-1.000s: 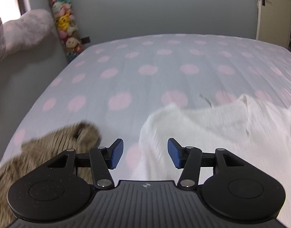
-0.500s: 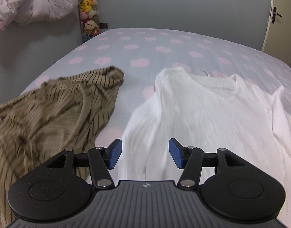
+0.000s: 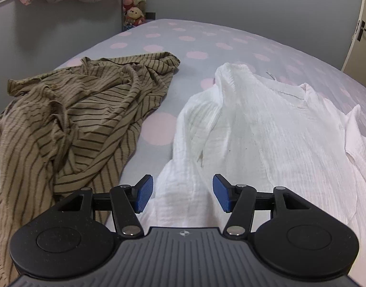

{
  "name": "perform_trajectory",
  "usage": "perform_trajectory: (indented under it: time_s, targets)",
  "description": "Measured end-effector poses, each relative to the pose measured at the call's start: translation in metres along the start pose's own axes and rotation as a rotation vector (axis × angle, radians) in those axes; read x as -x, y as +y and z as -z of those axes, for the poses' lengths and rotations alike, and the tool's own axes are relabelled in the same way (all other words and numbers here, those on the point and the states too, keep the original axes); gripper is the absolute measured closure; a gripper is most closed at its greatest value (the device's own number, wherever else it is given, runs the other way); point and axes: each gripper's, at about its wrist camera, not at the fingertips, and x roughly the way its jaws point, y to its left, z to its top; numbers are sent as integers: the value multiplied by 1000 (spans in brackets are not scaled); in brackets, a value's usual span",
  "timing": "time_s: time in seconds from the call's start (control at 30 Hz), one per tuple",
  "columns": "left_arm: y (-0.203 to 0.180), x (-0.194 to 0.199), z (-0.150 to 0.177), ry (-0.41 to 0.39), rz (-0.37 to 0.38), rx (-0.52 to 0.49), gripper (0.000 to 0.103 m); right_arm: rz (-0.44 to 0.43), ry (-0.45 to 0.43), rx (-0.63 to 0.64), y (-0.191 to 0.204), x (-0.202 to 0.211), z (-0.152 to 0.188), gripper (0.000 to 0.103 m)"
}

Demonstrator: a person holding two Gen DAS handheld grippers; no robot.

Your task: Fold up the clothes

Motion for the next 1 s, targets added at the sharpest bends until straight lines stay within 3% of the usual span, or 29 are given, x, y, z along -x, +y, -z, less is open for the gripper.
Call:
perform_trajectory:
  time_s: [0.17, 0.3, 0.47, 0.57, 0.67, 1.0]
  targets:
    - [6, 10, 4, 12, 14, 26, 49, 118, -49, 16, -17, 30, -50, 95]
    - [7, 14, 7, 16, 22, 25, 49, 252, -66, 43, -37, 46, -70, 95]
    - [7, 17, 11, 31, 29, 21, 49, 417, -33, 65, -67, 43, -68, 95]
    - [9, 20, 15, 38, 25, 22, 49, 502, -35, 166, -75, 32, -59, 95]
    - [11, 23, 18, 45, 22, 24, 49, 545, -53, 249, -82, 18, -58, 95]
    - [15, 29, 23, 62, 8, 64, 49, 616, -92, 291, -90, -15, -105, 95]
